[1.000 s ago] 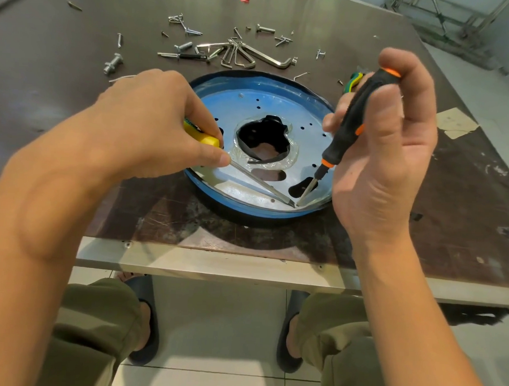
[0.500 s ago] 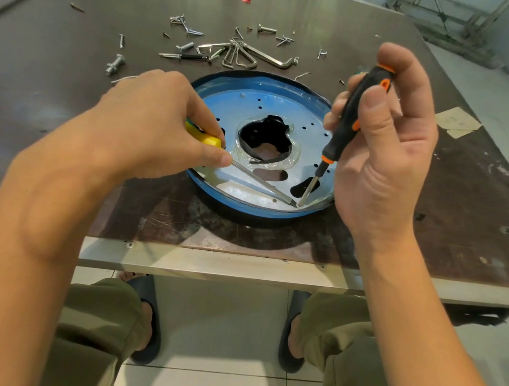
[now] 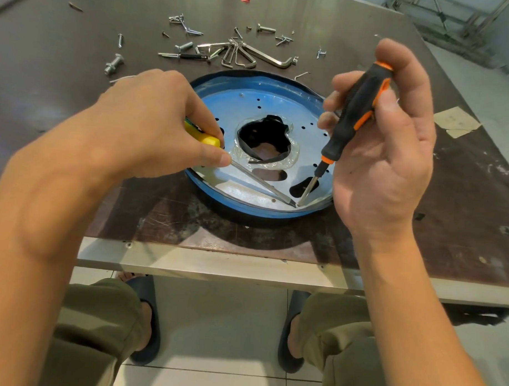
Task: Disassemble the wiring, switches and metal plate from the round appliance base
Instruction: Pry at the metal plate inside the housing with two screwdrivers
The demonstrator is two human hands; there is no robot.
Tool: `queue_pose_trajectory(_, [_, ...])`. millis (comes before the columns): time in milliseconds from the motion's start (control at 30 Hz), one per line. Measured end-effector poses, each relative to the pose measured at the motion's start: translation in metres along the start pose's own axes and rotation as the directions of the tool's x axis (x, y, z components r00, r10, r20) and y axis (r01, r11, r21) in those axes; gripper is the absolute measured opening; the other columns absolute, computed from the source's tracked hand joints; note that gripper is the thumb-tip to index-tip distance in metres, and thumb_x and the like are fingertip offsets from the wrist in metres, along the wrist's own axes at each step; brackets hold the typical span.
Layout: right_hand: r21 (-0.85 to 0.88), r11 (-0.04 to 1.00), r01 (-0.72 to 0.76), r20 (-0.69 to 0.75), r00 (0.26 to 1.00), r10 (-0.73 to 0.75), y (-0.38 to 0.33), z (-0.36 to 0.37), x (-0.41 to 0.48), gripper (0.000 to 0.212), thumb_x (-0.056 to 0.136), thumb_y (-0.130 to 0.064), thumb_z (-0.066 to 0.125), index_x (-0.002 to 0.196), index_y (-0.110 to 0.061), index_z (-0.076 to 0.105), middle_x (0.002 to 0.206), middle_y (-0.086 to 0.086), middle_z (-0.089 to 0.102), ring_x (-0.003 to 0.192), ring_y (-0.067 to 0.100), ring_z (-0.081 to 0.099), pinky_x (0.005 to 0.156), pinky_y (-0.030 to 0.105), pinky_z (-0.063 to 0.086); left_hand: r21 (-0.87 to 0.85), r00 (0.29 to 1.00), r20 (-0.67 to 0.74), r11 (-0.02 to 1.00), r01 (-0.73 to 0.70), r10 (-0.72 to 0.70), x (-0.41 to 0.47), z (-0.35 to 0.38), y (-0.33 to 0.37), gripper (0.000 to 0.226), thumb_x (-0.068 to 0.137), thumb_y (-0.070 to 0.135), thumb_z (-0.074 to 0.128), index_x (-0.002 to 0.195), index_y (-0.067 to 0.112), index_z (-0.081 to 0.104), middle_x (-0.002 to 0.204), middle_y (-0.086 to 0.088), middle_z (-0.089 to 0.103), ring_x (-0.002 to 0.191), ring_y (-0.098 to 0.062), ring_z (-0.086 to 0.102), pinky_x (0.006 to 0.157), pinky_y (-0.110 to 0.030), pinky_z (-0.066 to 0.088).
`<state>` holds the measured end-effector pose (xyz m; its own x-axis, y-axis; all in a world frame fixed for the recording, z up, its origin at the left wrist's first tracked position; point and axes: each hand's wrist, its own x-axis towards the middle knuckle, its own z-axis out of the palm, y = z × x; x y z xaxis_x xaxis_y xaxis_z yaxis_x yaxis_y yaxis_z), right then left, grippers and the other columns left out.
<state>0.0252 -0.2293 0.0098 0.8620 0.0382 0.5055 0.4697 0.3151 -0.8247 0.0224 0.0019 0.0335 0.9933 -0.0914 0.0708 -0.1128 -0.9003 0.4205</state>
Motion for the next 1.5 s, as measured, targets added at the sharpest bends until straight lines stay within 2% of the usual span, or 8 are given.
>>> queue_pose_trajectory(133, [-0.07, 0.996, 0.049, 0.0, 0.999, -0.049, 0.001, 0.0035, 0.0001, 0.024, 0.101, -0.004, 0.049, 0.124, -0.011, 0.052, 0.095, 0.01, 0.05, 0.087, 0.026, 0.05, 0.077, 0.042, 0.046, -0.003, 1.0, -0.009, 1.0, 0.006, -0.006, -0.0006, 0.0, 0.0006, 0.032, 0.064, 0.066, 0.073, 0.087, 0.044, 0.076, 0.093, 0.006, 0.07, 0.086, -0.026, 0.058, 0.079, -0.043, 0.054])
queue_pose_trajectory(333, [-0.003, 1.0, 0.024, 0.012, 1.0, -0.024, 0.0005, -0.0005, -0.0012, 0.03, 0.107, -0.001, 0.03, 0.131, -0.001, 0.048, 0.103, 0.018, 0.063, 0.084, 0.029, 0.059, 0.083, 0.04, 0.047, -0.005, 1.0, 0.001, 1.0, 0.006, -0.006, -0.0006, 0.0, 0.001, 0.035, 0.063, 0.067, 0.071, 0.088, 0.043, 0.076, 0.094, 0.007, 0.069, 0.087, -0.025, 0.059, 0.081, -0.045, 0.055])
queue_pose_trajectory(500, [-0.065, 0.997, 0.052, -0.001, 0.999, -0.052, 0.0017, 0.0027, -0.0003, 0.022, 0.102, -0.003, 0.048, 0.124, -0.008, 0.051, 0.095, 0.009, 0.053, 0.087, 0.03, 0.048, 0.077, 0.045, 0.042, -0.013, 1.0, -0.007, 1.0, 0.011, -0.011, -0.0012, -0.0006, 0.0016, 0.035, 0.062, 0.066, 0.072, 0.088, 0.043, 0.076, 0.092, 0.009, 0.07, 0.088, -0.026, 0.059, 0.081, -0.044, 0.054])
queue_pose_trajectory(667, [-0.001, 1.0, 0.011, -0.012, 1.0, -0.011, 0.0011, -0.0011, -0.0005, 0.027, 0.106, -0.002, 0.035, 0.128, -0.004, 0.051, 0.1, 0.016, 0.062, 0.085, 0.027, 0.059, 0.083, 0.041, 0.046, -0.004, 1.0, -0.004, 1.0, 0.006, -0.006, -0.0005, 0.0005, 0.0011, 0.036, 0.062, 0.068, 0.071, 0.088, 0.043, 0.076, 0.093, 0.009, 0.07, 0.088, -0.026, 0.059, 0.082, -0.044, 0.054])
queue_pose_trajectory(833, [-0.048, 0.998, 0.043, -0.014, 0.999, -0.043, 0.0015, 0.0026, 0.0009, 0.025, 0.101, -0.001, 0.048, 0.124, -0.01, 0.052, 0.094, 0.006, 0.052, 0.083, 0.023, 0.051, 0.071, 0.037, 0.046, -0.003, 1.0, -0.015, 1.0, 0.007, -0.007, 0.0002, 0.0011, -0.0002, 0.035, 0.063, 0.067, 0.072, 0.087, 0.043, 0.076, 0.091, 0.007, 0.07, 0.084, -0.024, 0.058, 0.078, -0.043, 0.054])
queue_pose_trajectory(1000, [-0.018, 1.0, 0.016, 0.02, 1.0, -0.016, 0.0014, -0.0012, 0.0001, 0.028, 0.105, 0.0, 0.035, 0.13, -0.002, 0.047, 0.102, 0.014, 0.059, 0.084, 0.025, 0.057, 0.081, 0.04, 0.045, -0.005, 1.0, -0.01, 1.0, 0.0, 0.0, 0.0012, 0.0024, -0.0018, 0.033, 0.064, 0.067, 0.074, 0.088, 0.044, 0.076, 0.093, 0.007, 0.07, 0.087, -0.025, 0.059, 0.08, -0.045, 0.055])
queue_pose_trajectory(1200, [-0.07, 0.996, 0.057, -0.004, 0.998, -0.057, 0.0031, 0.0022, 0.0009, 0.023, 0.102, 0.0, 0.045, 0.124, -0.007, 0.051, 0.092, 0.008, 0.051, 0.082, 0.024, 0.049, 0.076, 0.04, 0.045, -0.006, 1.0, -0.007, 1.0, 0.001, -0.001, 0.0007, 0.0013, -0.0001, 0.04, 0.058, 0.071, 0.067, 0.086, 0.044, 0.076, 0.089, 0.009, 0.067, 0.084, -0.024, 0.058, 0.076, -0.042, 0.054])
queue_pose_trajectory(1500, [-0.036, 0.998, 0.042, -0.021, 0.999, -0.043, 0.0008, 0.0031, -0.0003, 0.023, 0.104, -0.002, 0.04, 0.125, -0.006, 0.05, 0.095, 0.01, 0.053, 0.082, 0.021, 0.054, 0.075, 0.037, 0.046, 0.013, 1.0, -0.011, 1.0, -0.008, 0.008, 0.0003, 0.0005, -0.0004, 0.04, 0.057, 0.072, 0.064, 0.085, 0.046, 0.075, 0.09, 0.01, 0.067, 0.086, -0.024, 0.057, 0.074, -0.04, 0.05])
